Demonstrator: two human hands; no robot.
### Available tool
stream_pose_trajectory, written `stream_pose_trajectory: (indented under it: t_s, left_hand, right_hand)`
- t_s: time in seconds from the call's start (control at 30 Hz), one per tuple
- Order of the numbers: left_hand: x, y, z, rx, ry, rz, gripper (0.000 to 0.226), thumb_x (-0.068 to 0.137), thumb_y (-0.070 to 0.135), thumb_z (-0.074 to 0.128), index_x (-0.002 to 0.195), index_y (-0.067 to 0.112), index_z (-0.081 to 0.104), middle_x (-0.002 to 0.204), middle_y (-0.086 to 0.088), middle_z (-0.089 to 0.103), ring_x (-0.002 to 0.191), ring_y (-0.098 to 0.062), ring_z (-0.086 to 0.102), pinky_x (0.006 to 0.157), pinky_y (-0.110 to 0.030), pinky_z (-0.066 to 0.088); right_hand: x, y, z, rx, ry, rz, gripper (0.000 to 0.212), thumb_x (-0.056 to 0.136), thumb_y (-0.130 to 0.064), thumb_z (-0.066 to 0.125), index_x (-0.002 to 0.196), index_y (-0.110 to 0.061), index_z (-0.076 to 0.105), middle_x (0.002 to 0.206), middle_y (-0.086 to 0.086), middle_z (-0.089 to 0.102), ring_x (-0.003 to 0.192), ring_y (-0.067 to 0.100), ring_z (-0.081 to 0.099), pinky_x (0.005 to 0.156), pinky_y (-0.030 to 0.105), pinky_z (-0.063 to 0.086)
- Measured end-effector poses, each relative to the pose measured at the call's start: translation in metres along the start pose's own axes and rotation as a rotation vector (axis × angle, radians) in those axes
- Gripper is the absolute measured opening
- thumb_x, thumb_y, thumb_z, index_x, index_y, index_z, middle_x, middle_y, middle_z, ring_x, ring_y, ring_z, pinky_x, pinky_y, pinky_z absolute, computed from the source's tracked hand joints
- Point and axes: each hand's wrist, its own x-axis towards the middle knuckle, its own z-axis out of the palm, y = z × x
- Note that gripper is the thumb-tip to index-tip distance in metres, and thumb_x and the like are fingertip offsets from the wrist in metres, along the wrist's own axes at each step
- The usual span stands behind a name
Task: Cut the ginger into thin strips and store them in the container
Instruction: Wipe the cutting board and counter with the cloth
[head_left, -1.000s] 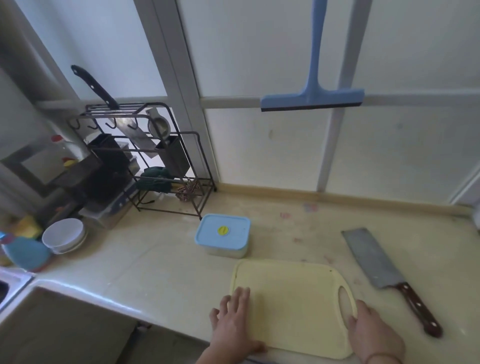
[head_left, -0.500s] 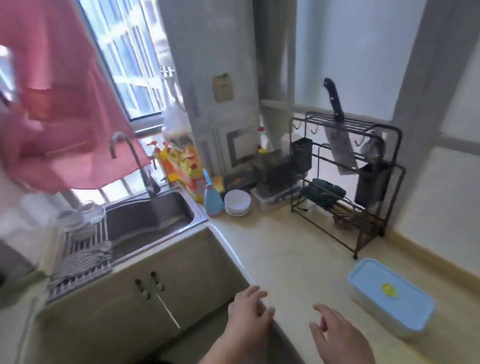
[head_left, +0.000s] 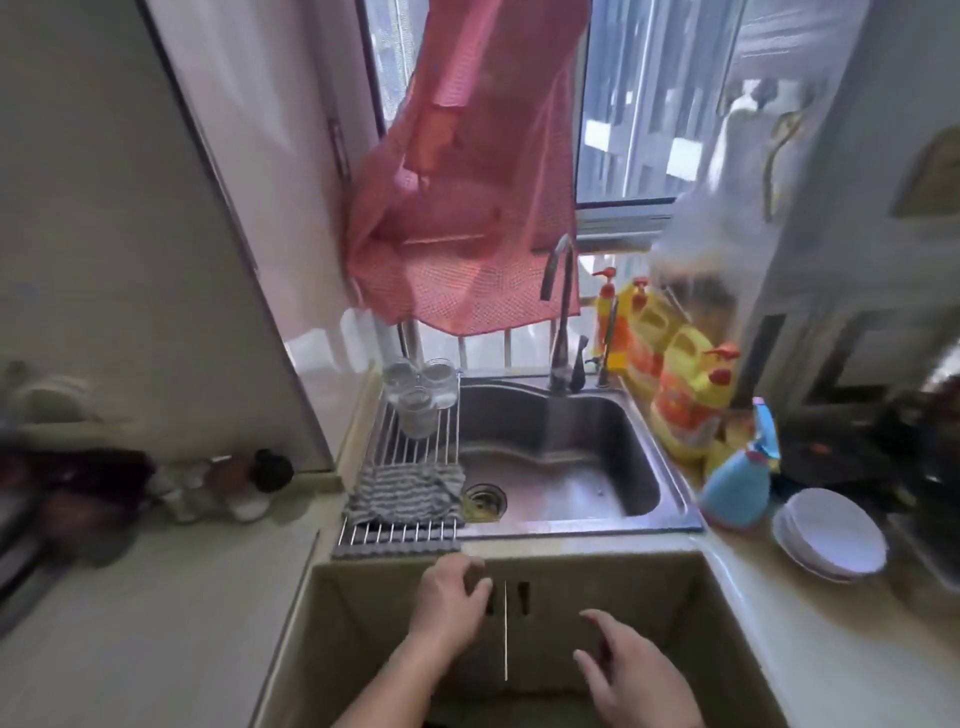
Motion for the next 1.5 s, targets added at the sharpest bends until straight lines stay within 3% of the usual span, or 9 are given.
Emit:
stream_pose_trajectory:
  t_s: [0.2,0.33,0.77,0.97,1.07,1.17,1.27,1.37,1.5]
  left_hand:
    - [0.086,-0.032,-0.031,0.054,0.215,-0.212,0.023,0.097,0.023,0.063,0.112,0.008,0.07,0.117,-0.009,0.066,0.11,-0.024,0.058,0.093,-0.028,0.041]
    - [0.118,-0.044,-0.027,0.192,0.286,-0.334,0.034,0.097,0.04,0.059,0.122,0.018,0.063,0.127,-0.001,0.059,0.12,-0.024,0.048,0.098,-0.034,0.039]
    - [0.151,-0.047,-0.014,0.287,0.365,-0.34,0.018,0.086,0.037,0.056,0.073,0.025,0.059,0.102,0.01,0.063,0.113,-0.019,0.046,0.099,-0.041,0.026]
    - [0.187,0.023,-0.04,-0.424,0.417,-0.243,0.03,0.104,0.013,0.045,0.076,0.005,0.047,0.069,-0.007,0.05,0.067,-0.024,0.048,0.056,-0.027,0.037]
    - [0.208,0.06,-0.036,-0.935,0.308,-0.383,0.025,0.105,0.016,0.045,0.082,0.009,0.05,0.074,-0.009,0.054,0.073,-0.023,0.051,0.066,-0.032,0.043]
    - [0.226,0.096,-0.024,-1.534,0.095,-0.526,0.021,0.093,0.029,0.058,0.078,0.015,0.054,0.07,-0.007,0.055,0.062,-0.02,0.057,0.065,-0.034,0.051]
    - [0.24,0.12,-0.007,-1.666,-0.057,-0.65,0.026,0.095,0.036,0.06,0.085,0.012,0.055,0.072,-0.011,0.056,0.059,-0.023,0.062,0.066,-0.037,0.054]
    - [0.252,0.135,0.002,-1.729,-0.04,-0.629,0.03,0.078,0.012,0.068,0.104,0.016,0.052,0.075,-0.01,0.058,0.067,-0.025,0.061,0.066,-0.041,0.056]
    - [0.262,0.152,0.003,-1.844,-0.041,-0.633,0.028,0.085,0.002,0.057,0.111,0.01,0.057,0.077,-0.013,0.062,0.064,-0.023,0.067,0.059,-0.04,0.061]
  right_hand:
    - [0.07,-0.033,0.004,-0.025,-0.103,-0.064,0.079,0.069,-0.076,0.028,0.141,-0.046,0.038,0.104,-0.037,0.042,0.115,-0.004,0.056,0.089,0.008,0.037]
    - [0.111,-0.031,-0.01,-0.073,-0.127,-0.067,0.053,0.094,-0.054,0.051,0.143,-0.045,0.036,0.124,-0.024,0.054,0.12,-0.001,0.055,0.096,0.013,0.039]
    - [0.246,-0.015,-0.05,-0.054,-0.191,-0.216,0.04,0.097,-0.048,0.051,0.136,-0.044,0.045,0.097,-0.024,0.057,0.071,-0.01,0.046,0.076,0.015,0.037]
    - [0.322,-0.001,-0.068,0.208,-0.111,-0.031,0.051,0.093,-0.031,0.065,0.141,-0.021,0.05,0.11,-0.007,0.064,0.083,0.014,0.058,0.085,0.028,0.048]
    - [0.368,0.014,-0.092,0.336,-0.073,0.089,0.079,0.092,-0.027,0.068,0.156,-0.016,0.023,0.154,0.007,0.04,0.108,0.023,0.055,0.096,0.037,0.047]
    - [0.402,0.008,-0.111,0.393,0.003,0.089,0.092,0.092,-0.026,0.069,0.159,-0.023,0.006,0.16,0.004,0.03,0.12,0.028,0.06,0.105,0.042,0.046]
    - [0.424,-0.011,-0.118,0.471,0.022,0.068,0.093,0.093,-0.029,0.067,0.158,-0.032,0.0,0.151,0.005,0.042,0.098,0.015,0.065,0.092,0.035,0.049]
    - [0.443,-0.022,-0.117,0.635,0.079,0.082,0.089,0.092,-0.032,0.066,0.155,-0.039,0.004,0.155,0.001,0.033,0.107,0.022,0.062,0.099,0.05,0.051]
    - [0.453,-0.029,-0.119,0.781,0.146,0.115,0.063,0.102,-0.02,0.054,0.152,-0.028,0.017,0.127,-0.002,0.038,0.089,0.026,0.065,0.07,0.04,0.057]
